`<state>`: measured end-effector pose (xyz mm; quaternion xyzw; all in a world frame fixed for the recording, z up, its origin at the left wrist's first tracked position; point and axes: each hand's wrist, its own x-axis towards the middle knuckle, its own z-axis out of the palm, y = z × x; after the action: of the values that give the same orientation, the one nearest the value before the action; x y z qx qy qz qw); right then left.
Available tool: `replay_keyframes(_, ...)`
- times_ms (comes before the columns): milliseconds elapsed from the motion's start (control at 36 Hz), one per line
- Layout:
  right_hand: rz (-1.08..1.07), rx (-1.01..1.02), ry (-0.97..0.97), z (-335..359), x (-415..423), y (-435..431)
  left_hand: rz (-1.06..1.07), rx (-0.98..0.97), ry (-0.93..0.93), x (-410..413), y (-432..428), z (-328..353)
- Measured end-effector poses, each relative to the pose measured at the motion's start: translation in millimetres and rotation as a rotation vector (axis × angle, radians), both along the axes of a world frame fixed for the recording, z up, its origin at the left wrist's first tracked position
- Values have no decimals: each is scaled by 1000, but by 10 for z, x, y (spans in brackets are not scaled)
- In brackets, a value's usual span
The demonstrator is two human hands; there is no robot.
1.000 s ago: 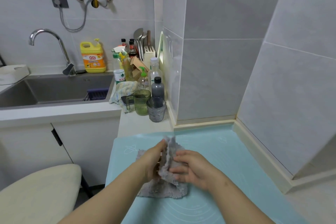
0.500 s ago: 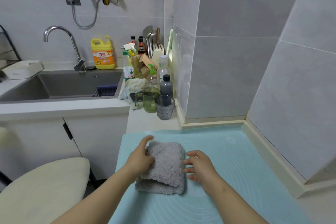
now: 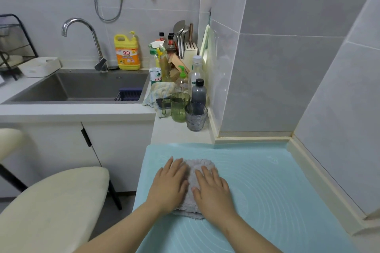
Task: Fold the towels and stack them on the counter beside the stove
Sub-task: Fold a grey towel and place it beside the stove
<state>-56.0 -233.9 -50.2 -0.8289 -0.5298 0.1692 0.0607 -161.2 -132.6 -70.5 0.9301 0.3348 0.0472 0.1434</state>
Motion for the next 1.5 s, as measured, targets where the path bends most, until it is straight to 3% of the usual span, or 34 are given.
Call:
replay_keyframes(139, -2, -76, 7, -175, -43, 8, 3, -46, 237, -42, -2, -95)
replay_keyframes(417, 11, -79, 72, -270, 31, 28, 37, 134, 185, -88, -5, -177)
replay_keyframes(556, 6, -54, 101, -293, 35, 22, 154, 49, 201, -26, -78, -143)
replay_keyframes(694, -61, 126, 183, -337, 21, -63, 291, -69, 179, 27, -161, -34)
replay_keyframes(833, -319, 294, 258, -280, -94, -109, 331, -380, 7, 68, -121, 19)
replay_keyframes(917, -536, 319, 409, -211, -111, -56, 443, -599, -137, 22, -58, 39)
replay_keyframes(1028, -773, 335, 819, -93, -69, -88, 589, -869, -350, -59, 30, 84)
replay_keyframes(1139, -799, 308, 1108, 0, -77, -258, 630, -1164, -471, -180, -52, 251)
replay_keyframes(1389, -824, 501, 1472, 294, -195, -745, 377, -1192, -601, -254, -520, 516)
replay_keyframes(1500, -821, 606, 1397, 451, -241, -1085, 212, -1048, -592, -199, -793, 643)
